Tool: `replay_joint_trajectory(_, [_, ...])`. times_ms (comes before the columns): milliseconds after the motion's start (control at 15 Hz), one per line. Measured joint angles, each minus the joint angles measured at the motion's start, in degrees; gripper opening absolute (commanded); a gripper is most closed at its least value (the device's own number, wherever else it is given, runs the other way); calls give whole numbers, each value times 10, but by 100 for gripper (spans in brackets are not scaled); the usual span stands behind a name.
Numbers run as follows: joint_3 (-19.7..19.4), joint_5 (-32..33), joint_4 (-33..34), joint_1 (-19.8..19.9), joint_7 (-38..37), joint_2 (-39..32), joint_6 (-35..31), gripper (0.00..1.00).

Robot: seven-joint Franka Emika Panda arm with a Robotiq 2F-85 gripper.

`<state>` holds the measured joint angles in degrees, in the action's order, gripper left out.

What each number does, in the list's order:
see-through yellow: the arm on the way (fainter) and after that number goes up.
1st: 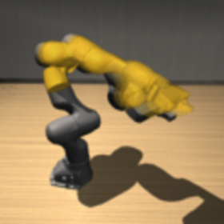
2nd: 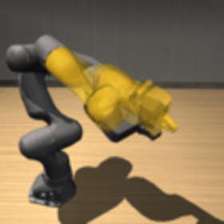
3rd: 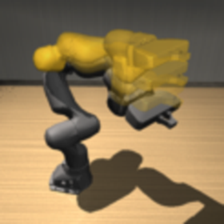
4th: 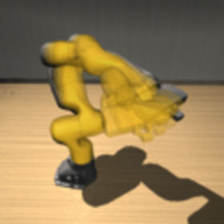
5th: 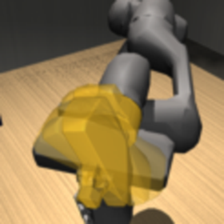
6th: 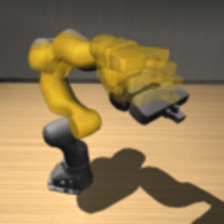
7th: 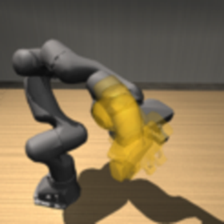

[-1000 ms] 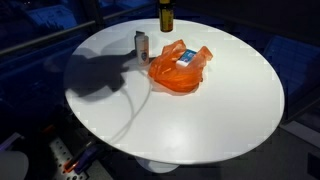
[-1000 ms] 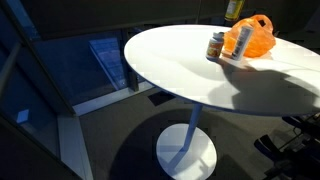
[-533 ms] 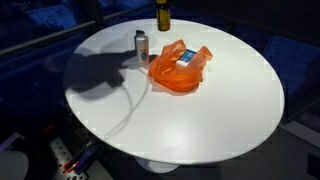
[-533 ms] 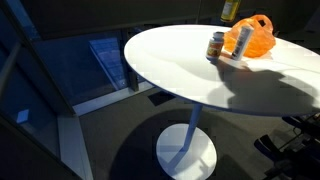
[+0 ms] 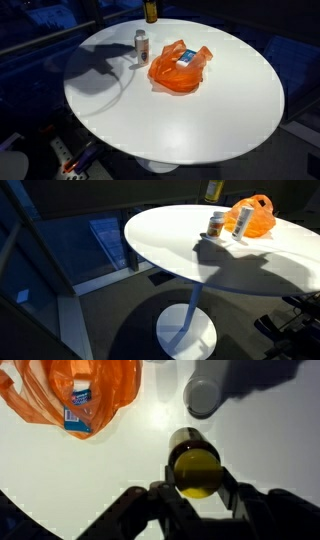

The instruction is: Remove the bottle with a yellow cap from the plastic bag and put it on the table

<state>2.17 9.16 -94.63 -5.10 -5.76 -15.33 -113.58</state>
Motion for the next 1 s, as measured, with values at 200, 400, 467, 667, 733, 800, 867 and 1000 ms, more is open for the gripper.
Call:
replay_joint_trajectory(200, [13, -10, -1, -2, 27, 0, 0, 20])
replay_joint_trajectory(400, [23, -30, -7, -3, 61, 0, 0, 20])
replay_joint_trajectory(467, [25, -34, -12, -3, 70, 0, 0, 20])
replay_joint_trajectory(667, [33, -37, -30, -3, 85, -1, 0, 20])
replay_joint_trajectory(733, [34, -37, -36, -4, 87, -2, 0, 20])
replay_joint_trajectory(800, [35, -37, -43, -5, 89, -3, 0, 20])
replay_joint_trajectory(867, [36, -37, -49, -7, 90, -4, 0, 20])
replay_joint_trajectory(1000, [37, -37, -59, -10, 92, -10, 0, 20])
